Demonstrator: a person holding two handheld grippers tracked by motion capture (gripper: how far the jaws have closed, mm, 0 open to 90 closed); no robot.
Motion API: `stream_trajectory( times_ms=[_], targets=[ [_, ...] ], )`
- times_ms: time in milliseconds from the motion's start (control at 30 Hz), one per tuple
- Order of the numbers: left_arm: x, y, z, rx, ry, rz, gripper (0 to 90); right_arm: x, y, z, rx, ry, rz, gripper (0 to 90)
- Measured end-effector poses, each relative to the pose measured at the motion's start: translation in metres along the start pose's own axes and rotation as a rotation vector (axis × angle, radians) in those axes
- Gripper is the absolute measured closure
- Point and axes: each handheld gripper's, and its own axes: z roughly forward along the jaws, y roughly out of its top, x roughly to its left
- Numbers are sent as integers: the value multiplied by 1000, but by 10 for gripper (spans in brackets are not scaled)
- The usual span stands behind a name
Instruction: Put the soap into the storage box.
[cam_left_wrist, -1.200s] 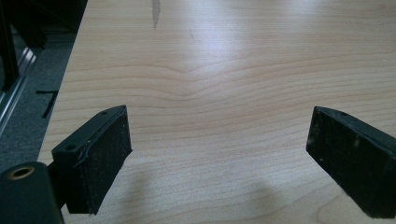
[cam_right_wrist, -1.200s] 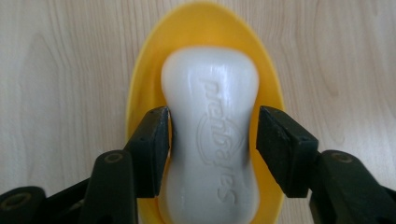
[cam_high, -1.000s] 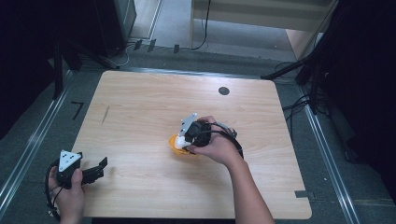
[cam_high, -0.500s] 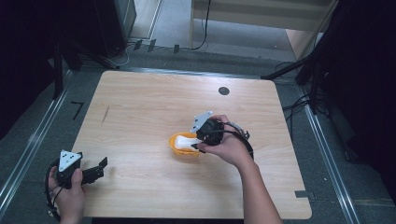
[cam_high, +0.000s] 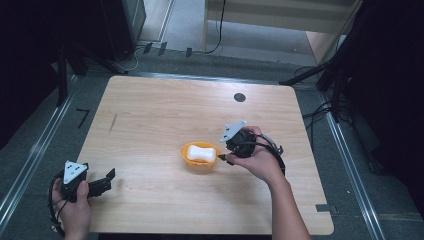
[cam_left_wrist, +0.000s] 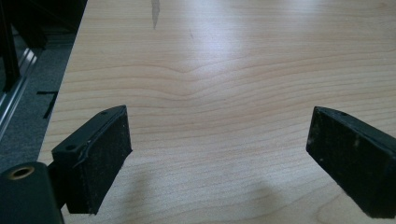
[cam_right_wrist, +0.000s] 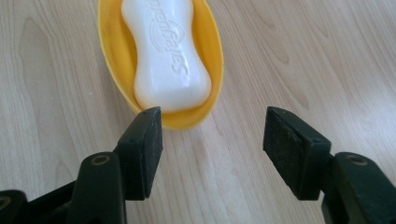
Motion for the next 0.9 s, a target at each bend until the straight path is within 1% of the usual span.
stream_trajectory(
  times_ms=[167, 200, 233, 267, 300, 367, 400, 433, 500, 533, 567, 600, 633, 667, 700, 733, 767, 800, 833, 867, 900],
  targets=[
    [0, 0, 0, 0, -1, 0, 69, -2, -13, -4, 6, -10, 23, 392],
    [0, 0, 0, 0, -1, -1, 69, -2, -19, -5, 9, -13, 41, 392],
    [0, 0, 0, 0, -1, 0, 69, -2, -19, -5, 9, -13, 41, 392],
    [0, 0, 0, 0, -1, 0, 69, -2, -24, -6, 12, -23, 64, 392],
    [0, 0, 0, 0, -1, 0, 69, -2, -24, -6, 12, -23, 64, 392],
    [0, 0, 0, -2, -2, -1, 69, -2, -30, -7, 13, -25, 97, 392],
    [0, 0, 0, -1, -1, 0, 69, -1, -37, -8, 11, -33, 117, 387],
    [0, 0, 0, -1, -1, 0, 69, -1, -37, -8, 11, -33, 117, 387],
    [0, 0, 0, -1, 0, 0, 69, -1, -43, -9, 12, -37, 140, 386],
    [0, 0, 0, -1, 0, 0, 69, 0, -48, -10, 18, -42, 171, 377],
    [0, 0, 0, -1, 0, 0, 69, 0, -48, -10, 18, -42, 171, 377],
    [0, 0, 0, -2, 0, 0, 69, 1, -54, -11, 14, -46, 193, 374],
    [0, 0, 0, -2, 0, 0, 69, 1, -54, -11, 14, -46, 193, 374],
    [0, 0, 0, -2, 0, 1, 69, 1, -57, -12, 12, -40, 204, 372],
    [0, 0, 0, -3, 0, 1, 69, 2, -63, -13, 14, -45, 228, 358],
    [0, 0, 0, -2, 1, 1, 69, 2, -63, -13, 14, -45, 228, 358],
    [0, 0, 0, -2, 1, 1, 69, 4, -69, -15, 10, -46, 254, 340],
    [0, 0, 0, -2, 1, 1, 69, 4, -69, -15, 10, -46, 254, 340],
    [0, 0, 0, -3, 2, 1, 69, 5, -72, -15, 7, -50, 270, 326],
    [0, 0, 0, -3, 2, 1, 69, 5, -75, -16, 4, -58, 280, 303],
    [0, 0, 0, -2, 1, 1, 69, 6, -81, -17, 1, -74, 304, 250]
  ],
)
